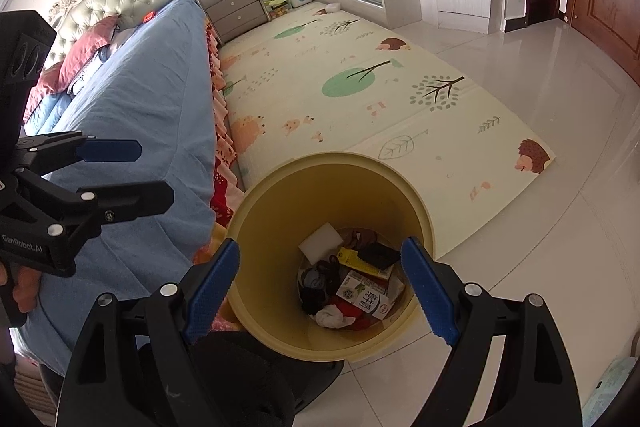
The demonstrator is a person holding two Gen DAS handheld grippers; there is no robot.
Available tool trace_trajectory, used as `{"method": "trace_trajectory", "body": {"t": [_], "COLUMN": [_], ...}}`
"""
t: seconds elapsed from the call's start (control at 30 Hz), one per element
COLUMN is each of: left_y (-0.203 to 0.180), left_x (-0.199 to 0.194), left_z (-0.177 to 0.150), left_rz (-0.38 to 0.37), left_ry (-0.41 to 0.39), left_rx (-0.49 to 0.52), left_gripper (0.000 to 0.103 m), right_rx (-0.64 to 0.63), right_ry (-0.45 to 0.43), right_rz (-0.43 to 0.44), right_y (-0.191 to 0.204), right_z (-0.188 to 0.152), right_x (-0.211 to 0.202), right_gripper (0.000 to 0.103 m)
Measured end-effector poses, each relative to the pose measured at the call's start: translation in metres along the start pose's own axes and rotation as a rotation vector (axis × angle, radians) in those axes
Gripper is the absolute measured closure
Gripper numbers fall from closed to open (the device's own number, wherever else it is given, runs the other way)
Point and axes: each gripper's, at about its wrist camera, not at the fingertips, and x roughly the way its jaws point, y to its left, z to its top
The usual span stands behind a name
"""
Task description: Collect trash
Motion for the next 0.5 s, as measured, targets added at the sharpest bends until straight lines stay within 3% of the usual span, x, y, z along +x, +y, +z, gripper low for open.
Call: {"method": "trace_trajectory", "body": {"t": [0.5], "left_y": [-0.001], "left_x": [-0.035], "left_z": [-0.016], "left_rz": [0.047], "left_ry": [-0.155], "left_rx": [-0.010], "left_gripper": [0.013], "right_rx": [-0.062], "right_ry": [-0.061], "right_rz": [-0.010], "right_y": [0.030], "right_z": [0.003], "right_x": [-0.026], "right_gripper": [0.023]}}
